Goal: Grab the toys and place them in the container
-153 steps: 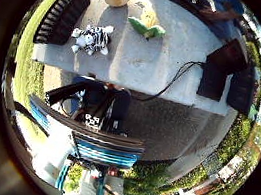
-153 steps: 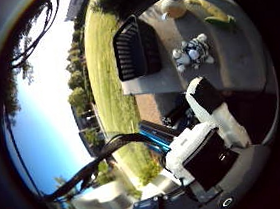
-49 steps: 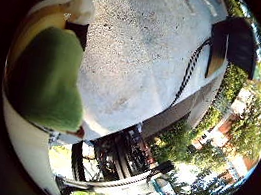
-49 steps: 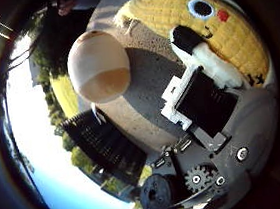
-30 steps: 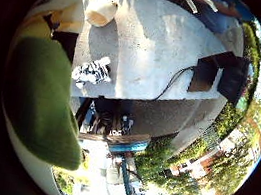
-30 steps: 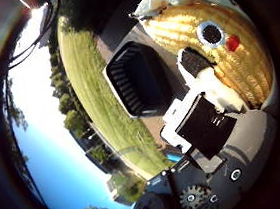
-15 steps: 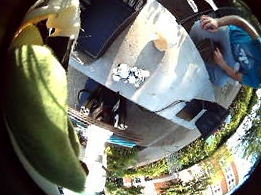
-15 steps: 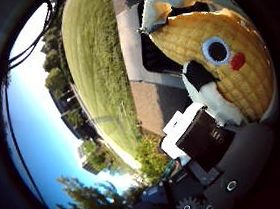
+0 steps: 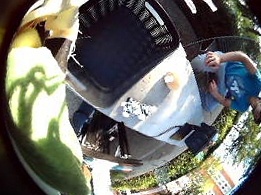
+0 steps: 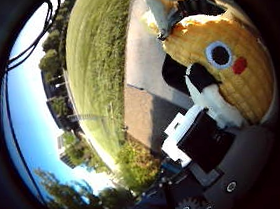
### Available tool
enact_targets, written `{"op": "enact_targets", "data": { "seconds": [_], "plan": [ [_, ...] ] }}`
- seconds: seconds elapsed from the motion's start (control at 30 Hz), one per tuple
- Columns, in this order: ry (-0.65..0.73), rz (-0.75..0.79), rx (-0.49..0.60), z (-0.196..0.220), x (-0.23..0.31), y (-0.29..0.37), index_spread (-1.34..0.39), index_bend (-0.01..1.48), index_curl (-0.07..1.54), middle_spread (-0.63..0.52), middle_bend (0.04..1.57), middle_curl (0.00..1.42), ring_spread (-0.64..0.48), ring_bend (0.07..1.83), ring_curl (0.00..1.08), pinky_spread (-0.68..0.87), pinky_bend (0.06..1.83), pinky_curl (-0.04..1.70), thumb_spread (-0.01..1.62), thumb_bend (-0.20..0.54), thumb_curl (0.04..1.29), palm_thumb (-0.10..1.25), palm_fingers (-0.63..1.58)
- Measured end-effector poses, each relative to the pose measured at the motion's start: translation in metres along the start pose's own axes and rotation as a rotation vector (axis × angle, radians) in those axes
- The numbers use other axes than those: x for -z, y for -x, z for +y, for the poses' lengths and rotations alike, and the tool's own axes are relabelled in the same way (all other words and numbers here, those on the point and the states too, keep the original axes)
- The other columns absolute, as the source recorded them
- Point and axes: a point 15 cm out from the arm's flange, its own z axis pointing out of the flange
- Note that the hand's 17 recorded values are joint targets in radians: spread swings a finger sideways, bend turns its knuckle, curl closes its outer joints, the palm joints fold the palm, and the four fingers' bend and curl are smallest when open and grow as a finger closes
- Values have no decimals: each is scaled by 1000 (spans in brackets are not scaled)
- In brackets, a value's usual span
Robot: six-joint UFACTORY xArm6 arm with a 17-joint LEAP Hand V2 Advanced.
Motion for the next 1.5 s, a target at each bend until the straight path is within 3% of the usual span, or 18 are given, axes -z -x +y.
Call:
{"op": "enact_targets", "data": {
  "seconds": [0.17,0.2,0.27,0.3,0.33,0.4,0.5,0.6,0.8,1.03,1.2,1.5],
  "plan": [
    [34,-2,-23,1,-16,-14,-875,631,1154,-109,1276,887,13,1559,683,173,1356,1035,1186,-20,636,888,520],
    [39,0,-26,1,-18,-16,-842,611,1142,-96,1186,850,28,1518,667,186,1316,1030,1183,-22,629,887,437],
    [50,22,-28,1,-22,-28,-749,505,1097,-72,962,765,68,1383,627,227,1233,1002,1177,-24,619,883,63],
    [55,37,-23,2,-23,-32,-732,506,1089,-70,936,752,80,1359,626,236,1223,1001,1172,-28,615,876,50],
    [63,57,-19,3,-25,-40,-700,502,1053,-56,825,693,125,1189,563,264,1116,951,1165,-27,609,875,-165],
    [89,97,-9,9,-26,-54,-640,436,961,-19,628,587,188,932,452,316,956,856,1148,-28,601,868,-285],
    [130,135,40,18,-28,-71,-579,277,816,23,385,474,248,718,350,376,765,732,1126,-25,590,870,-269],
    [128,131,37,19,-24,-84,-545,149,692,54,238,411,283,593,302,423,654,644,1112,-26,580,873,-187],
    [60,104,-19,32,34,-120,-502,125,532,77,159,362,304,483,276,457,543,546,1104,-29,564,859,-115],
    [95,61,-45,101,93,-181,-456,146,415,83,152,324,299,397,271,443,383,446,1112,-26,543,839,-96],
    [149,58,-88,152,80,-228,-443,153,367,83,152,306,295,360,274,435,343,409,1119,-24,536,841,-69],
    [163,144,-97,198,-11,-305,-339,169,327,78,164,293,280,323,288,427,286,362,1131,-26,522,834,-17]
  ]
}}
